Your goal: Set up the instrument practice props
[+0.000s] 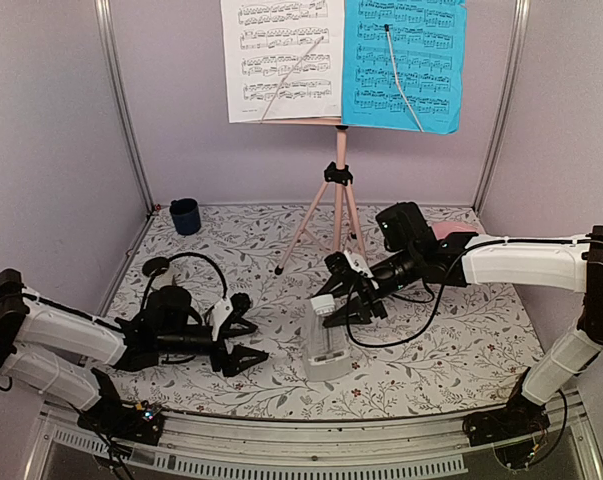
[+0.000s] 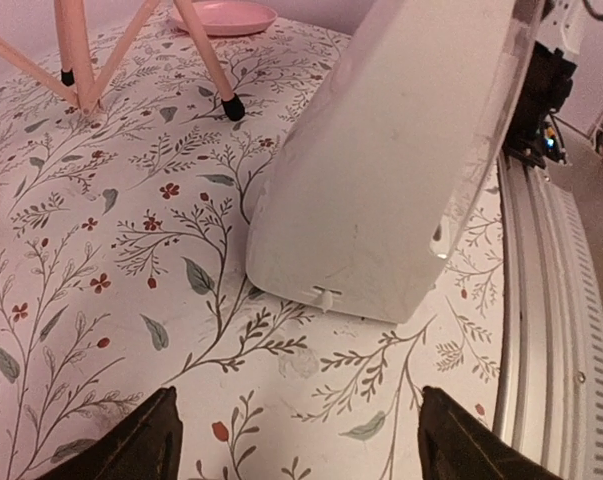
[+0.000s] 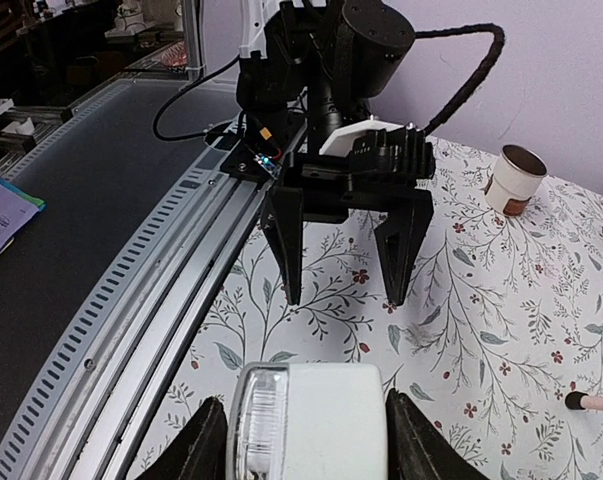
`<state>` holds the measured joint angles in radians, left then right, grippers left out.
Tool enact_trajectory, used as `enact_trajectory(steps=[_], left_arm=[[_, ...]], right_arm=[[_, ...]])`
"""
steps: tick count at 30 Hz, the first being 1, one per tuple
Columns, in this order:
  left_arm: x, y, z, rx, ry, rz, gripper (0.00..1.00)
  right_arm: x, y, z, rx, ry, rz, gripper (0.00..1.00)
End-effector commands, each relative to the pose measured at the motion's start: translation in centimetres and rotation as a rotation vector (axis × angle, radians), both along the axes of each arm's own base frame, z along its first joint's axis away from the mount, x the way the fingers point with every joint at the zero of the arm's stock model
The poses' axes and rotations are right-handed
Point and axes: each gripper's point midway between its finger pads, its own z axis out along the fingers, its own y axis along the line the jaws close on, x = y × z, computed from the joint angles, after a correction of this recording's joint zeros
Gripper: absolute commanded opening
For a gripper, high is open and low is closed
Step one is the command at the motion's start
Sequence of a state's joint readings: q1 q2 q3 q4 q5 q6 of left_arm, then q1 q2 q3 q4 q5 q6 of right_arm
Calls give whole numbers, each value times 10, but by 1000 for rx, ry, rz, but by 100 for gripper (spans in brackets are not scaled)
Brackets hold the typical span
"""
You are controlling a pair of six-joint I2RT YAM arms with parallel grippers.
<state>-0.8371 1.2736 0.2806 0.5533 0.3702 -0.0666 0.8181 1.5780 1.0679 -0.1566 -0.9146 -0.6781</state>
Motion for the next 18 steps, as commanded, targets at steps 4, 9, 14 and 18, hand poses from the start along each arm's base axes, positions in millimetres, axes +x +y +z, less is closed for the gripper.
enact_trajectory(steps=[4, 9, 14, 18], left_arm=[[-10, -20, -7, 19, -229, -161, 79], [-23, -38, -16, 38, -287, -260, 78], [-28, -47, -17, 29, -340, -280, 79], [-35, -51, -21, 44, -375, -302, 98]], right_arm=[[-17, 10, 30, 77, -38, 98, 10], [-35, 13, 29, 62, -74, 120, 9], [-54, 15, 38, 65, -122, 149, 8], [-63, 13, 45, 76, -150, 161, 7]])
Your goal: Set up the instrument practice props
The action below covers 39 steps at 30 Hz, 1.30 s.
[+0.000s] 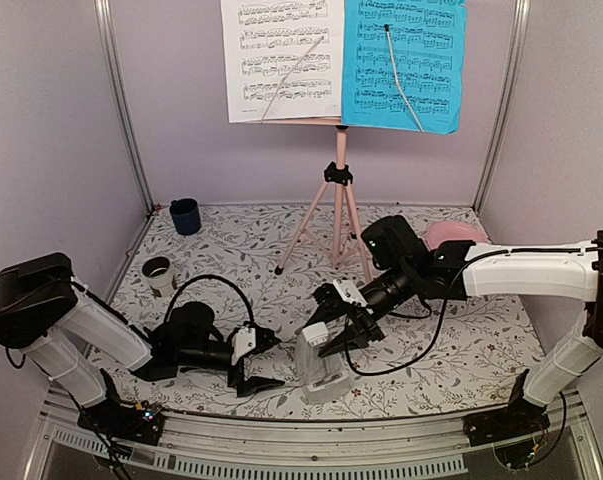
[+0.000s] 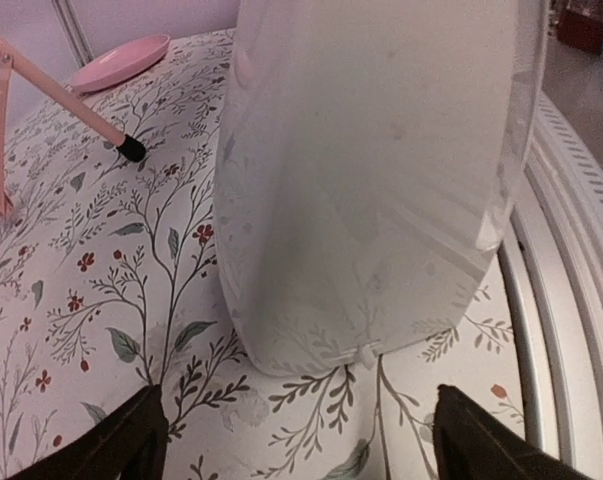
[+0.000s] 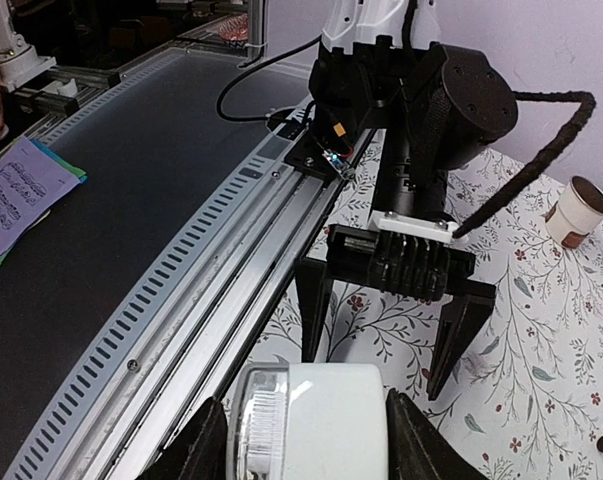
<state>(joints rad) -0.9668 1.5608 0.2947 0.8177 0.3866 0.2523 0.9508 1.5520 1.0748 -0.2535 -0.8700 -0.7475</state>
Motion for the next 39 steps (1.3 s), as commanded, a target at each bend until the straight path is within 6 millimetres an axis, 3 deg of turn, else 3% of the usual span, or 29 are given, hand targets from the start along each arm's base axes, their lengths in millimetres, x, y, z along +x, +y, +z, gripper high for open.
enact_trajectory(steps=[1, 19, 28, 39], left_arm=[[-6, -15, 11, -36, -106, -41, 99], [1, -34, -4, -35, -143, 73, 93], [-5, -36, -15, -35, -140, 36, 94], [-5, -40, -13, -42, -157, 6, 86]], right_arm=[[-11, 2, 51, 131, -103, 41, 7], [-10, 5, 58, 148, -117, 22, 4], [-18, 5, 63, 169, -104, 51, 4], [-24, 7, 62, 167, -91, 77, 4]])
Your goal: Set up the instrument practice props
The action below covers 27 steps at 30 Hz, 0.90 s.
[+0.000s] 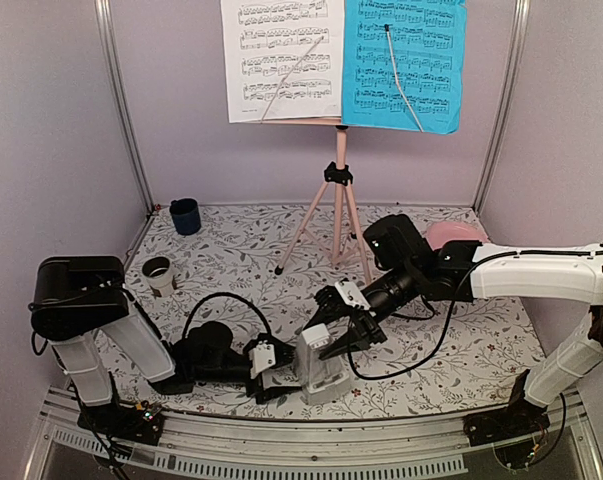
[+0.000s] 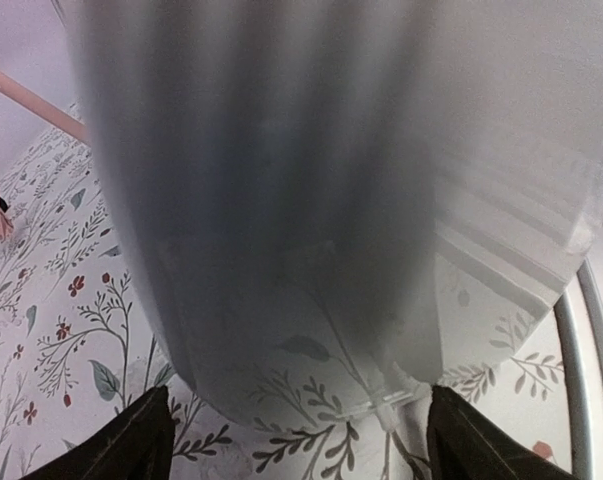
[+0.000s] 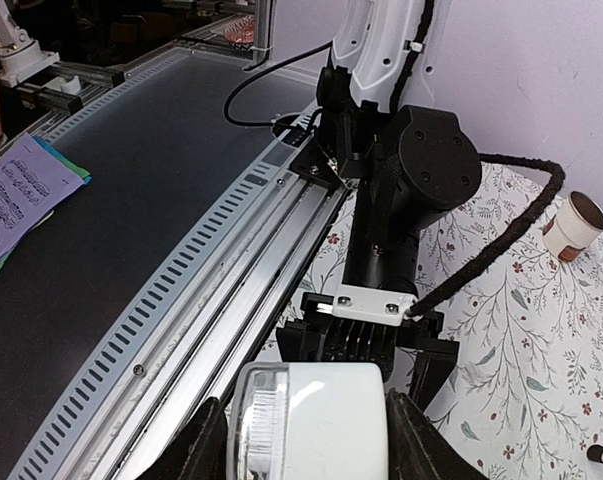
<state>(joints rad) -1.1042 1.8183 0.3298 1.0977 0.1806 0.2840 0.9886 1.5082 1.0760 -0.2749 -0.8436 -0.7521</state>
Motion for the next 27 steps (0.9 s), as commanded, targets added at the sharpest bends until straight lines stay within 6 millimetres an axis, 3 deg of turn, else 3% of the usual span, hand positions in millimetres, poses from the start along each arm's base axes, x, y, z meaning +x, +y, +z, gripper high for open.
enact_trajectory(steps=[1, 8, 23, 25, 27], left_arm=[[-2, -9, 10, -39, -26, -36, 85], [3, -10, 10, -30, -30, -34, 78], [4, -5, 10, -16, -33, -33, 44], [7, -3, 11, -18, -33, -15, 47], [10, 0, 16, -32, -37, 5, 59]], right_arm=[[-9, 7, 50, 156, -59, 59, 4], [-11, 6, 52, 160, -61, 60, 3], [-13, 2, 58, 177, -67, 55, 2], [-10, 3, 57, 177, -73, 41, 2], [-4, 6, 54, 169, -82, 6, 2]])
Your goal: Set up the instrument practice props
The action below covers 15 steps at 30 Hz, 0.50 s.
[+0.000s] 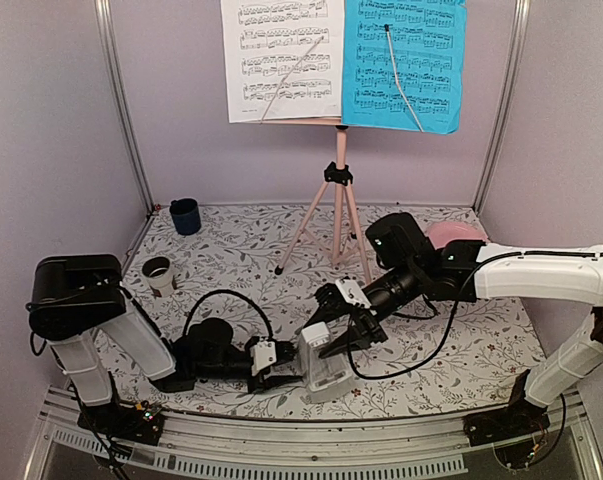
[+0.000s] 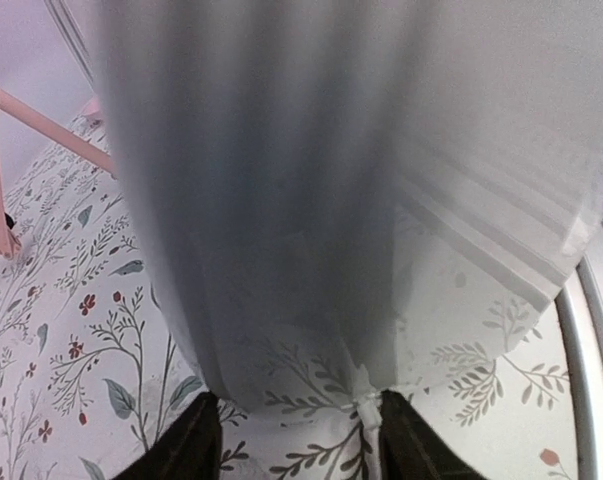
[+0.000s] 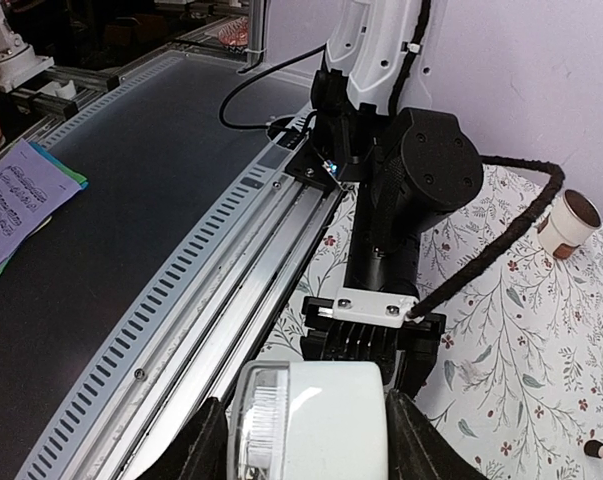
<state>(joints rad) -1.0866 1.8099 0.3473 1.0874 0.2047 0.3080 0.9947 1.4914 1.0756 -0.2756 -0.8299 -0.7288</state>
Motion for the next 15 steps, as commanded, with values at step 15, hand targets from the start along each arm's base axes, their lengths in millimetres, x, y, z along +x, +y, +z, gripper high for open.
enact_trajectory(steps=[15], left_arm=[[61, 64, 88, -254, -25, 462, 99]], right_arm=[[83, 21, 54, 154, -142, -471, 0]])
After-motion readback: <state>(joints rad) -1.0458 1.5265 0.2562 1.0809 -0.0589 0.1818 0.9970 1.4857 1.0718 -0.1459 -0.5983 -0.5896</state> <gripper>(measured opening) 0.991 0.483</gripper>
